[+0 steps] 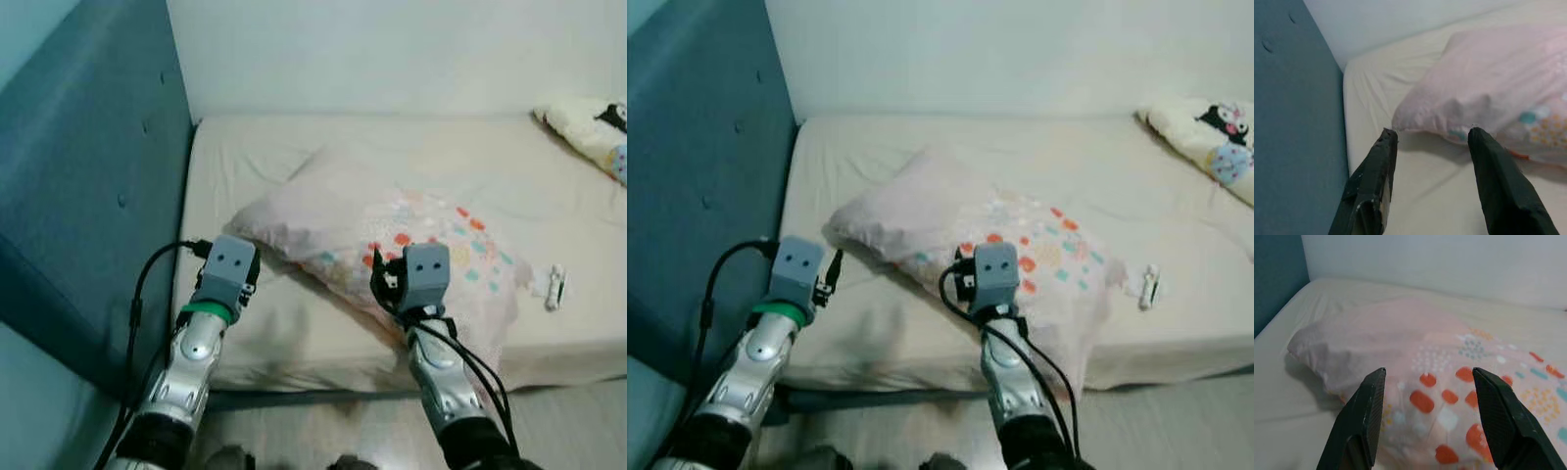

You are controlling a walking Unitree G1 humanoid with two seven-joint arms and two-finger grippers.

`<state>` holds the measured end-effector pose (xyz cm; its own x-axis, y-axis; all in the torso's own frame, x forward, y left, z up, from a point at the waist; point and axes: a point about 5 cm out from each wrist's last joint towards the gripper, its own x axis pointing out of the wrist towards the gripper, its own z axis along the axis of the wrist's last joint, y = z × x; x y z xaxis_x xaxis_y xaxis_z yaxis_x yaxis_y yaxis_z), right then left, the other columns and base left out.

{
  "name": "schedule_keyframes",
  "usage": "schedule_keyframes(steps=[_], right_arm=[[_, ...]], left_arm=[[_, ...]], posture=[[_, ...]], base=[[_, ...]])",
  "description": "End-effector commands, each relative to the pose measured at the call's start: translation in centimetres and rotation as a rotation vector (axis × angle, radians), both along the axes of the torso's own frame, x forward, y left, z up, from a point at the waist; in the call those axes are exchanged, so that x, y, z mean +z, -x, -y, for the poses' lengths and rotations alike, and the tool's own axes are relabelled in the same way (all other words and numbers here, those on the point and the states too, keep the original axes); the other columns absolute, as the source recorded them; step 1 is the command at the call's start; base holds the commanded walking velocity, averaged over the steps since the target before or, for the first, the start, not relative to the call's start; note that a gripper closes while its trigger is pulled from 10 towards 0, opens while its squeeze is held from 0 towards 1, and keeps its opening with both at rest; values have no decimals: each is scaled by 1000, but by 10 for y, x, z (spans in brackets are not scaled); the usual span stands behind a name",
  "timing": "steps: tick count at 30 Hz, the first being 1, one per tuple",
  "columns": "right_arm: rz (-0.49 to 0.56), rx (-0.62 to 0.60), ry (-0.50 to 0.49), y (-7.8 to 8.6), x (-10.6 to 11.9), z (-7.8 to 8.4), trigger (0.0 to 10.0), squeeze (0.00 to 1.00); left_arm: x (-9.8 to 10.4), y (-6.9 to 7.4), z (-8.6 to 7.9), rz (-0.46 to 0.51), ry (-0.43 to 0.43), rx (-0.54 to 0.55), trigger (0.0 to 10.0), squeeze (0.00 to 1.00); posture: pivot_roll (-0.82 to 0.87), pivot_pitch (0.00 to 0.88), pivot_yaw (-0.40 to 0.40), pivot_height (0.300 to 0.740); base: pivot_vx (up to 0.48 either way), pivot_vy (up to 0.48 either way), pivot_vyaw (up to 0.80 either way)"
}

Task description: Clean up the room

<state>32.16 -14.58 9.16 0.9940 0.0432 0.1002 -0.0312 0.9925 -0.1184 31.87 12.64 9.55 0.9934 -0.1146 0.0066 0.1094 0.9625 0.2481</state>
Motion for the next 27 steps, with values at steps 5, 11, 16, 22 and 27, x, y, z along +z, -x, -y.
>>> schedule_keyframes(steps=[5, 11, 16, 22, 27], right_arm=[[-37, -8, -9, 4, -10, 0, 10000, 0], [-26, -10, -10, 1, -6, 1, 10000, 0], [19, -44, 26, -2, 4, 18, 10000, 0], [31, -167, 55, 0, 8, 53, 10000, 0], [8, -296, 33, 1, 11, 90, 10000, 0]], left_arm=[[-6, 2, -2, -27, -8, -1, 10000, 0], [-4, 1, -1, -24, -10, -3, 10000, 0], [-3, 0, -1, -19, -14, -7, 10000, 0], [-2, 1, -4, -18, -16, -4, 10000, 0], [-2, 3, -5, -21, -21, -7, 10000, 0]], posture=[[29, 45, 48, 610], [29, 42, 51, 605], [37, 44, 54, 605], [39, 57, 60, 605], [42, 73, 70, 605]], base=[[0, 0, 0], [0, 0, 0], [0, 0, 0], [0, 0, 0], [0, 0, 0]])
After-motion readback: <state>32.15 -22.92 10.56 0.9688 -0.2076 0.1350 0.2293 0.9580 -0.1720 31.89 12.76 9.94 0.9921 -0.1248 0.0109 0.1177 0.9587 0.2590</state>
